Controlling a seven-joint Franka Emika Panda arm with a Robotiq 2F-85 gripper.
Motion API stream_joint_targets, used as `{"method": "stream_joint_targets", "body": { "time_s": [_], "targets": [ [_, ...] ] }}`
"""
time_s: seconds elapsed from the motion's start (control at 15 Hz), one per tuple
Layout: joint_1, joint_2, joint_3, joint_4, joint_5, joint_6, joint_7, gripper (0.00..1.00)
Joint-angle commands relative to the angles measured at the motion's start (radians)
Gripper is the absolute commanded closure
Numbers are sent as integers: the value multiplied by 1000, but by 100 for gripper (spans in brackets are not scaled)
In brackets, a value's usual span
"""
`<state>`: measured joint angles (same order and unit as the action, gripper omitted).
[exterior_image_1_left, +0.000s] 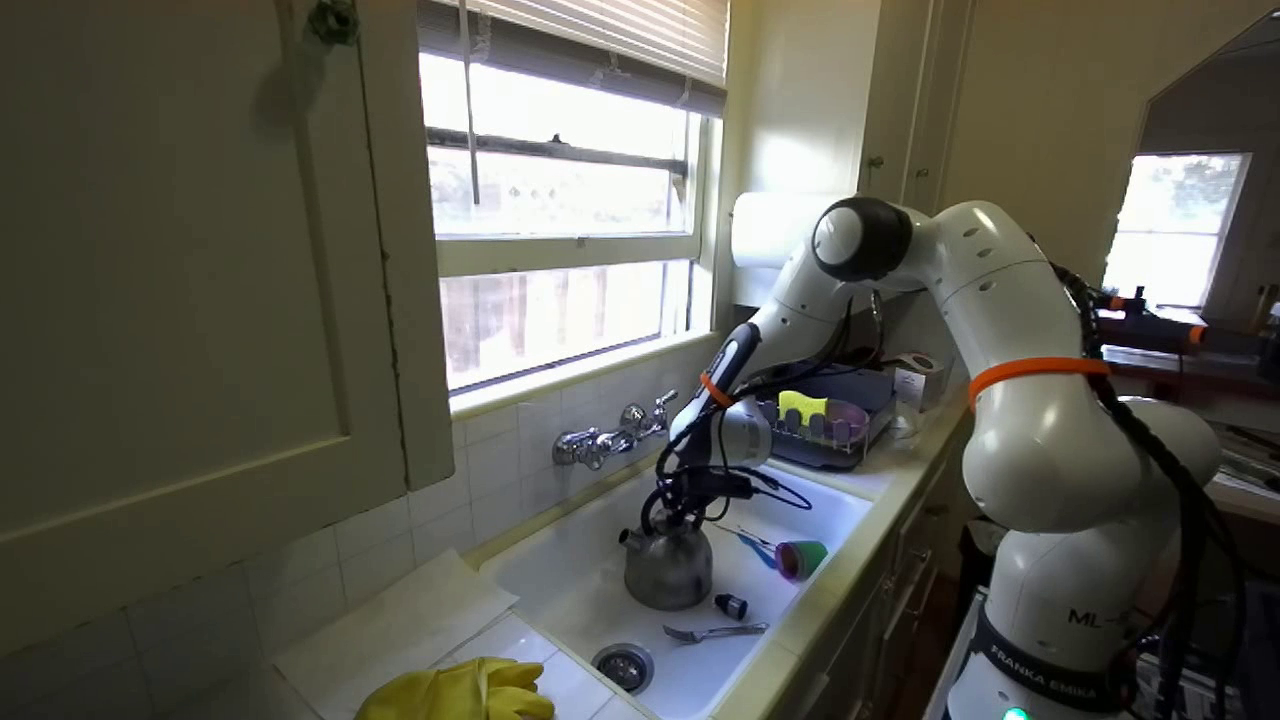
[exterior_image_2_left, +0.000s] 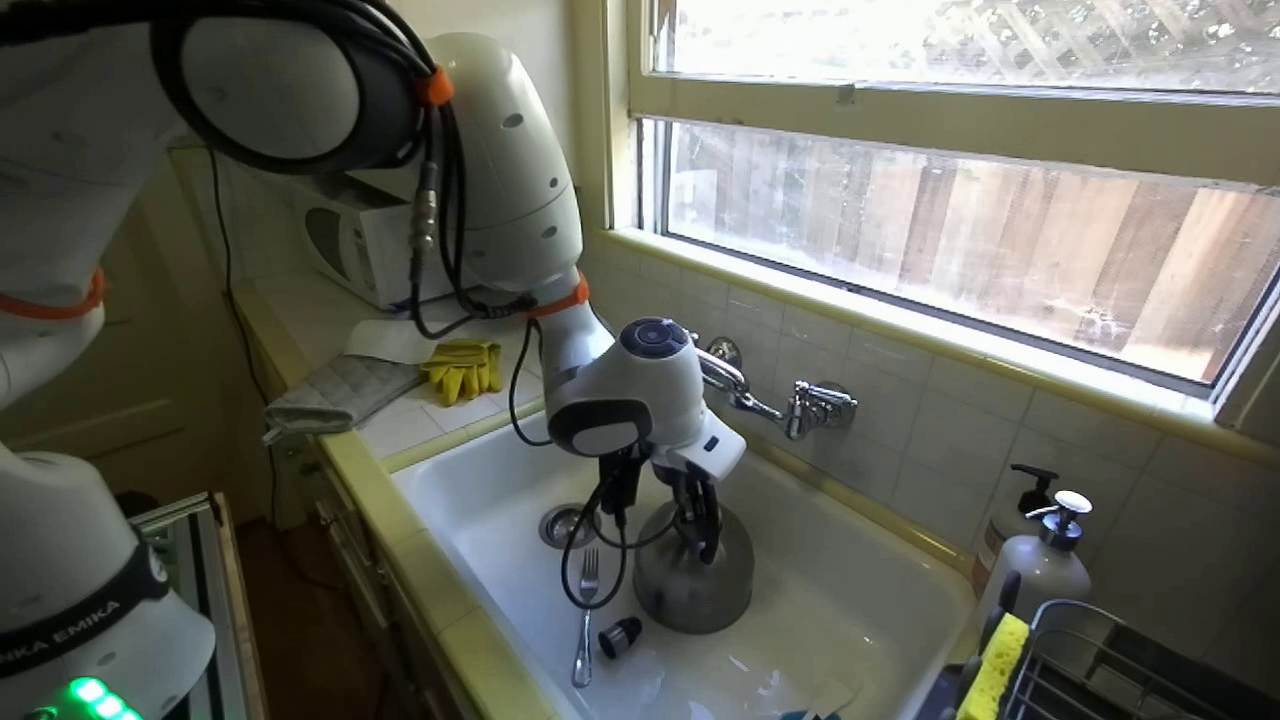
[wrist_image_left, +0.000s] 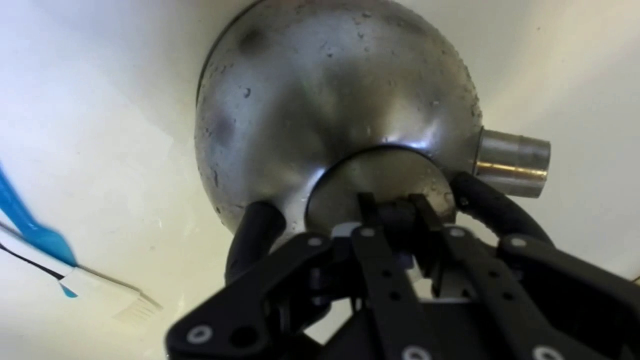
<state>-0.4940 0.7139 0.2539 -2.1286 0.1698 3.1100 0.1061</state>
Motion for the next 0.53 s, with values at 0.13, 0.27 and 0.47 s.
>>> {"method": "stream_joint_targets", "body": {
  "time_s": [0.13,0.27,0.47],
  "targets": [
    [92,-22,-108,34,88,-196,35,95],
    [87,-20,-97,38,108,-195,6,95],
    [109,-31,-108,21,124,-147,2,95]
  ]
}}
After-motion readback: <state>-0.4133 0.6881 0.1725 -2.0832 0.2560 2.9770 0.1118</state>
